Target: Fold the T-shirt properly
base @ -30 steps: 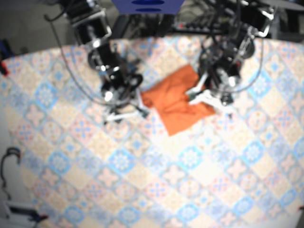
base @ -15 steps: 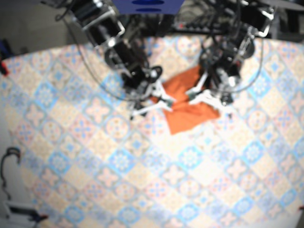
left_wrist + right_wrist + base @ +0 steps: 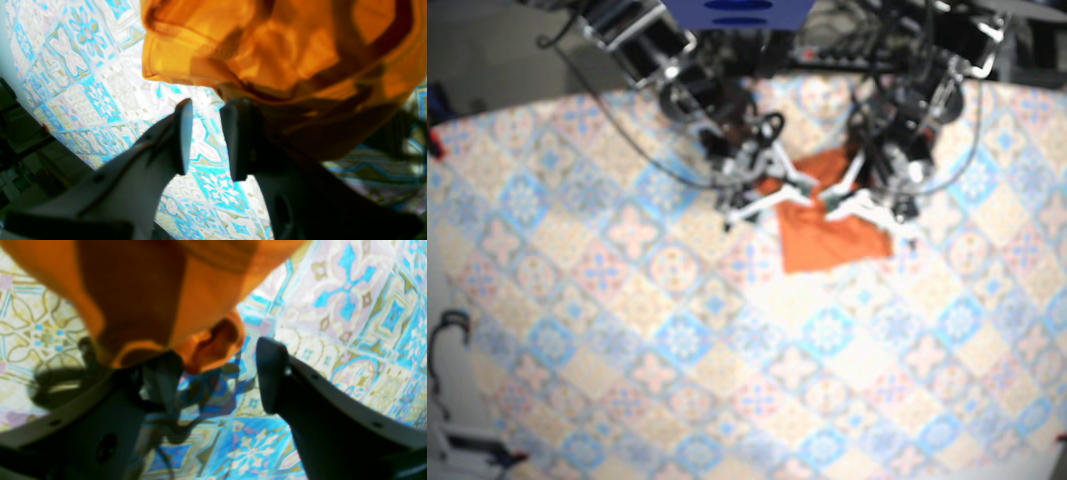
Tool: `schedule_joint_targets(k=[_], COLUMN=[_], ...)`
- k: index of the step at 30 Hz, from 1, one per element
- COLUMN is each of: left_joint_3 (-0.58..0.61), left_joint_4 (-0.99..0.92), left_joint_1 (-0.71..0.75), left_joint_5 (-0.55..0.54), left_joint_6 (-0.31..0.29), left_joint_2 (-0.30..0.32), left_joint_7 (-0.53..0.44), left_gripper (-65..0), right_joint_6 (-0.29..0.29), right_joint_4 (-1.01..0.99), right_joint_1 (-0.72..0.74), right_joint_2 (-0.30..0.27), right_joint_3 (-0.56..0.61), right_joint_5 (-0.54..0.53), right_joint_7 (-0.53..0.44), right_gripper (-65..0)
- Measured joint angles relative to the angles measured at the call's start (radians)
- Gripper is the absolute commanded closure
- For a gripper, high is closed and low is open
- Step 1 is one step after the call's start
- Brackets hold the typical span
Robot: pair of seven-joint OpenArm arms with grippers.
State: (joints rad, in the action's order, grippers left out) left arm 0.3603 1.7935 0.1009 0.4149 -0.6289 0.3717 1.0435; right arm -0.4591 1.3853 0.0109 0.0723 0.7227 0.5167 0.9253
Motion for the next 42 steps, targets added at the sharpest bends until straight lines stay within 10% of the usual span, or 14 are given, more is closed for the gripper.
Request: schedule_joint_targets(k=[19,30,42], left_joint_3=[0.0,-0.03,0.099], left_joint_4=[0.0,0.167,0.145], left_joint_1=[0.027,0.091,0.03], left_joint_5=[0.0,0.019,-0.007], left_joint_6=[0.0,-0.002,-0.077], left_joint_2=[-0.001,0.056,0.129], left_joint_7=[-0.001,0.014,0.06], left_gripper=[-16.9,-16.9,-16.6], right_joint_6=[-0.006,-0.008,-0.011], right_joint_4=[0.186,0.236,0.23], right_joint_1=[-0.04,-0.064,-0.067], right_joint_2=[0.002,0.002,-0.001], right_joint_3=[-0.291,-0.322,-0.323], right_joint_5=[0.1,0.127,0.122], right_joint_7=[0.047,0.048,0.048], right_gripper=[-36.4,-5.1,-4.2])
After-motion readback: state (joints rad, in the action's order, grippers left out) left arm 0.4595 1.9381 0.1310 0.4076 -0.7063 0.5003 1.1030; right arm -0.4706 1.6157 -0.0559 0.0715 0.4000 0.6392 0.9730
